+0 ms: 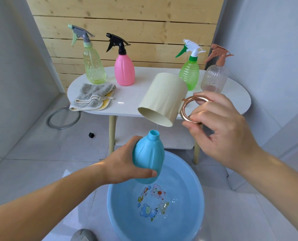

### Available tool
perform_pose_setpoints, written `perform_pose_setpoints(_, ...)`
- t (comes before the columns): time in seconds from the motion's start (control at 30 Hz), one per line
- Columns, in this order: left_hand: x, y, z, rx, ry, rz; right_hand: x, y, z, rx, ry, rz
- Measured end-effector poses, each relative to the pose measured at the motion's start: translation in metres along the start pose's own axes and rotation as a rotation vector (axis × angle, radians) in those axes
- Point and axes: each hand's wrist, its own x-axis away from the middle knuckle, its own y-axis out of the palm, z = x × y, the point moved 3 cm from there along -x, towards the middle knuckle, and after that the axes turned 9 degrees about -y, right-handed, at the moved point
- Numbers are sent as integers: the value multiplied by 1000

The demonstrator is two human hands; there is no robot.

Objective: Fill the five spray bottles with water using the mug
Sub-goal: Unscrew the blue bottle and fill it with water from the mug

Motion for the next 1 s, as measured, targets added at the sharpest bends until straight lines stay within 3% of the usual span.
perform_pose_setpoints(0.1, 0, -1, -2, -4, -11, 0, 8, 11, 2, -209, 398, -6)
perform_pose_setpoints(0.2, 0, -6, -7, -48, -31, -10, 25, 32, 12, -446, 760, -118)
perform_pose_setpoints(0.4, -2, -18, -20, -4, -80, -6, 92, 102, 29, -547, 1040, -482)
perform_pose_setpoints(0.6, -11, -3, -29, 58, -99, 10, 167, 170, 35, -447, 974, -787)
perform_pose_setpoints(1.0, -23, 19, -54, 36, -145, -32, 256, 255, 29, -398, 625, -979)
